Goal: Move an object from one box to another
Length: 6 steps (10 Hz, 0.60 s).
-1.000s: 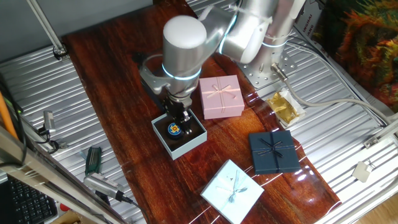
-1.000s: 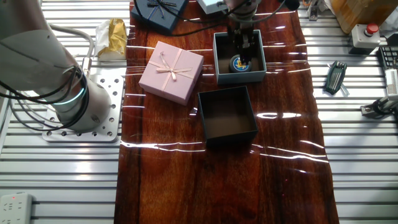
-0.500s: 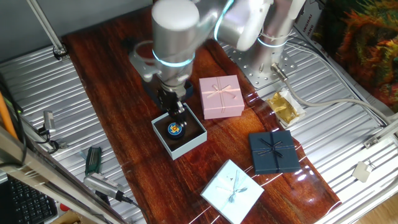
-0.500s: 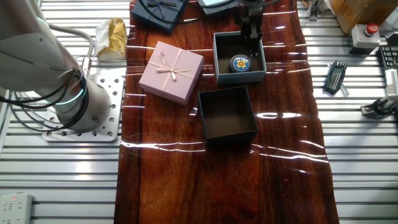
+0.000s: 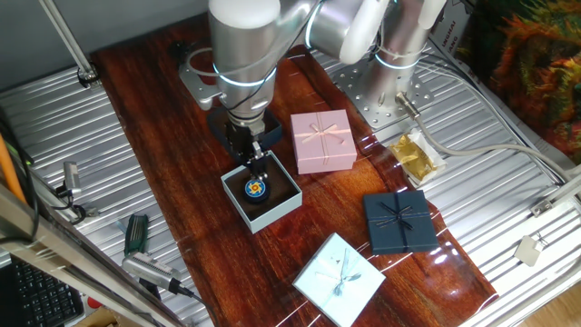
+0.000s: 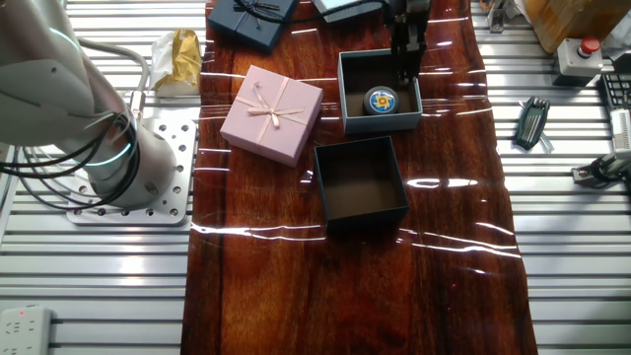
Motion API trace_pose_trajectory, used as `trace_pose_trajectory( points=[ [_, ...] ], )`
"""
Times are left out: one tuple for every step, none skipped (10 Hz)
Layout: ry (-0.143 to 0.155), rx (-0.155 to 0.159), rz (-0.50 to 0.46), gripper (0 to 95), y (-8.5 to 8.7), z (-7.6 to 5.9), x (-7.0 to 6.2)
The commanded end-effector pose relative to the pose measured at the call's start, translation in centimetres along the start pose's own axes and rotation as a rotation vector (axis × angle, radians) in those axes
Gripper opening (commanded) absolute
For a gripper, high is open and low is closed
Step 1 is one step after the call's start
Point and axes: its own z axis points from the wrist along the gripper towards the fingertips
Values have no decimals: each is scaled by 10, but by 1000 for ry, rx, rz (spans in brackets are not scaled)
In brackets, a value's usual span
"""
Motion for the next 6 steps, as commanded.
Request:
trace_pose_trajectory(
  points=[
    [-1,-5,-1,760,0,0,1],
    [-1,-6,-3,760,0,0,1],
    [-3,-12,-9,760,0,0,1],
    [-3,-17,-19,760,0,0,1],
    [0,-19,-25,760,0,0,1],
    [5,-21,-32,760,0,0,1]
  ],
)
